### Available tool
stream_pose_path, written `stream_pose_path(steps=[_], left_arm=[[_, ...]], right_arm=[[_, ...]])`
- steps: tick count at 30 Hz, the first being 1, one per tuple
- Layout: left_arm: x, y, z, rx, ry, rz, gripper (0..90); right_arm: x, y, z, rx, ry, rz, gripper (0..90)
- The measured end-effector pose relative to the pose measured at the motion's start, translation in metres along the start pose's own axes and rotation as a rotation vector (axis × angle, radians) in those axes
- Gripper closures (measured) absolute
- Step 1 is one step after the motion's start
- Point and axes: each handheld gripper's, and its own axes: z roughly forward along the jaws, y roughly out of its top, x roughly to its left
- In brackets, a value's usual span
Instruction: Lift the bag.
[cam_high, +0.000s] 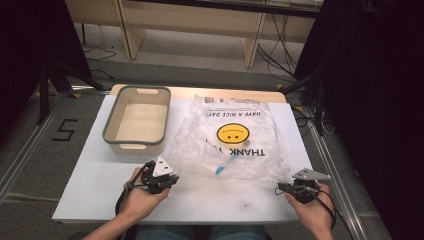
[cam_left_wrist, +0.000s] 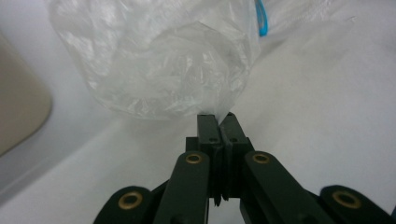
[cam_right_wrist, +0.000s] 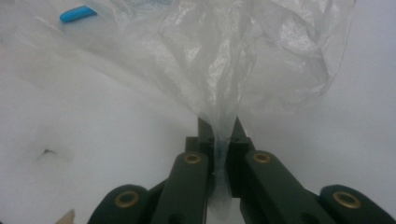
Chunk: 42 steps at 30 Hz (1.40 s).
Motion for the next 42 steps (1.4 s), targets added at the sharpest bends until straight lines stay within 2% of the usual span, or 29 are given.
stream_pose_path(steps=[6,8,9,12,18,42], left_arm=[[0.004,0.003,-0.005,-0.052,0.02,0.002,89.4],[0.004,0.005,-0.007,-0.095,0.033,0.008,89.4],[0.004,0.005,-0.007,-0.095,0.033,0.008,89.4],[0.004,0.007,-0.011,-0.141,0.045,0.012,89.4],[0.007,0.01,-0.015,-0.197,0.058,0.015,89.4],[0.012,0.016,-0.023,-0.298,0.088,0.018,89.4]], right_arm=[[-0.001,0.003,-0.004,-0.045,-0.021,0.005,89.8],[-0.001,0.004,-0.005,-0.062,-0.026,0.003,89.8],[-0.001,0.004,-0.005,-0.062,-0.026,0.003,89.8],[-0.002,0.006,-0.008,-0.088,-0.038,0.013,89.8],[-0.006,0.008,-0.011,-0.12,-0.055,0.023,89.8],[-0.006,0.016,-0.019,-0.211,-0.092,0.024,89.8]])
